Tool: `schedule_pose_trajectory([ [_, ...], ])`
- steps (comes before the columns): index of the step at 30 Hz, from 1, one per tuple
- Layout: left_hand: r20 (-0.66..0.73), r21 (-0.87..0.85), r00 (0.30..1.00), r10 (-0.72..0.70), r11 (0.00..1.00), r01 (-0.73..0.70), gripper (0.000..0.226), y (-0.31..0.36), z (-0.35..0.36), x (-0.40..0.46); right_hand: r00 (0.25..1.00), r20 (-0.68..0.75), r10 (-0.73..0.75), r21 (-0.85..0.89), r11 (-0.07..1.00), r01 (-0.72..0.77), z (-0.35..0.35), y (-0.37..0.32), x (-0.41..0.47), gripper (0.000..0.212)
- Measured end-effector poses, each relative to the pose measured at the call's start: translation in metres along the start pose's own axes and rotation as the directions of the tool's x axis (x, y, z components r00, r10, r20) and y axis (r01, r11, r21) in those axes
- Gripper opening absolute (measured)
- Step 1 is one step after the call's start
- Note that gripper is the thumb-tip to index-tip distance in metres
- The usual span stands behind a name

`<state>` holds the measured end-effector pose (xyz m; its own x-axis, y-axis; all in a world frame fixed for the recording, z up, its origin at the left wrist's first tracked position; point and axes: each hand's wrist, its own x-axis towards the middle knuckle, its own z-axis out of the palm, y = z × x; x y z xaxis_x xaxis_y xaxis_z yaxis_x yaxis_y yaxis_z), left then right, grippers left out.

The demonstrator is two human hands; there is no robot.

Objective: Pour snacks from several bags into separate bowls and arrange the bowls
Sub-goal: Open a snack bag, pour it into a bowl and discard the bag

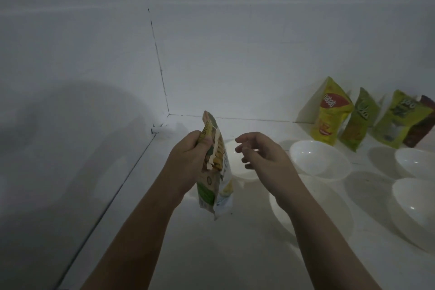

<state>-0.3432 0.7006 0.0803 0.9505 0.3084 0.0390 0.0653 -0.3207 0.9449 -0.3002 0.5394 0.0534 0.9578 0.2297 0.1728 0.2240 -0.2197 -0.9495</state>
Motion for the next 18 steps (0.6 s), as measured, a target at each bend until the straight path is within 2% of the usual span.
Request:
schedule_pose_trajectory([
  [6, 0.12, 0.064, 0.989, -0.081, 0.995, 0.074, 0.033, -0.027, -0.025, 0.008, 0.992, 0.011, 0.125, 0.004, 0.992, -0.125, 0.037, 0.006, -0.004, 0.02],
  [11, 0.315, 0.129, 0.939, -0.135, 0.987, 0.099, 0.014, -0.046, -0.038, 0.009, 0.964, 0.004, 0.265, 0.034, 0.964, -0.265, 0.054, 0.009, -0.009, 0.022],
  [13, 0.372, 0.037, 0.915, -0.155, 0.988, 0.152, 0.025, -0.051, -0.042, 0.014, 0.953, 0.006, 0.301, 0.044, 0.952, -0.301, 0.058, 0.008, -0.01, 0.024],
  [14, 0.396, -0.06, 0.899, -0.186, 0.972, 0.227, 0.031, -0.053, -0.044, 0.017, 0.95, 0.017, 0.312, 0.038, 0.949, -0.312, 0.06, 0.008, -0.01, 0.024],
  [16, 0.462, -0.292, 0.85, -0.254, 0.861, 0.416, 0.037, -0.053, -0.049, 0.022, 0.946, 0.05, 0.321, 0.026, 0.946, -0.322, 0.063, 0.004, -0.012, 0.027],
  [18, 0.528, -0.39, 0.807, -0.265, 0.769, 0.507, 0.041, -0.054, -0.053, 0.022, 0.944, 0.083, 0.319, 0.048, 0.945, -0.323, 0.066, 0.001, -0.015, 0.028],
])
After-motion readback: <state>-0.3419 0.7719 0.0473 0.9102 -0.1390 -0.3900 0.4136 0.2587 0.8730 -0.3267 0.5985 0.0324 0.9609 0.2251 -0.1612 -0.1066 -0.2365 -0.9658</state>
